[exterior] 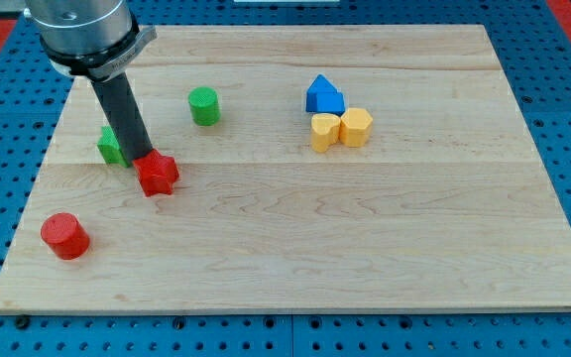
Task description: Separate green and red stars from green circle
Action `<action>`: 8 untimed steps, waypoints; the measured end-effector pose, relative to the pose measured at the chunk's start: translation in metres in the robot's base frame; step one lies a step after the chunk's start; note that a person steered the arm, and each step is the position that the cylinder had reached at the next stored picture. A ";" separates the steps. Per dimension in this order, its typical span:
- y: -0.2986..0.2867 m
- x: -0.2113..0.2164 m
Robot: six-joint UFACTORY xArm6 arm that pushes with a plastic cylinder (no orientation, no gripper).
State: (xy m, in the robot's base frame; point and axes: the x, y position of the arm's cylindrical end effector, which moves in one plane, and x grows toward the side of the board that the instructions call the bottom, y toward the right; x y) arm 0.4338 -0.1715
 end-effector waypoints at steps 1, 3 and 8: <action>0.022 -0.016; 0.050 -0.009; 0.000 0.024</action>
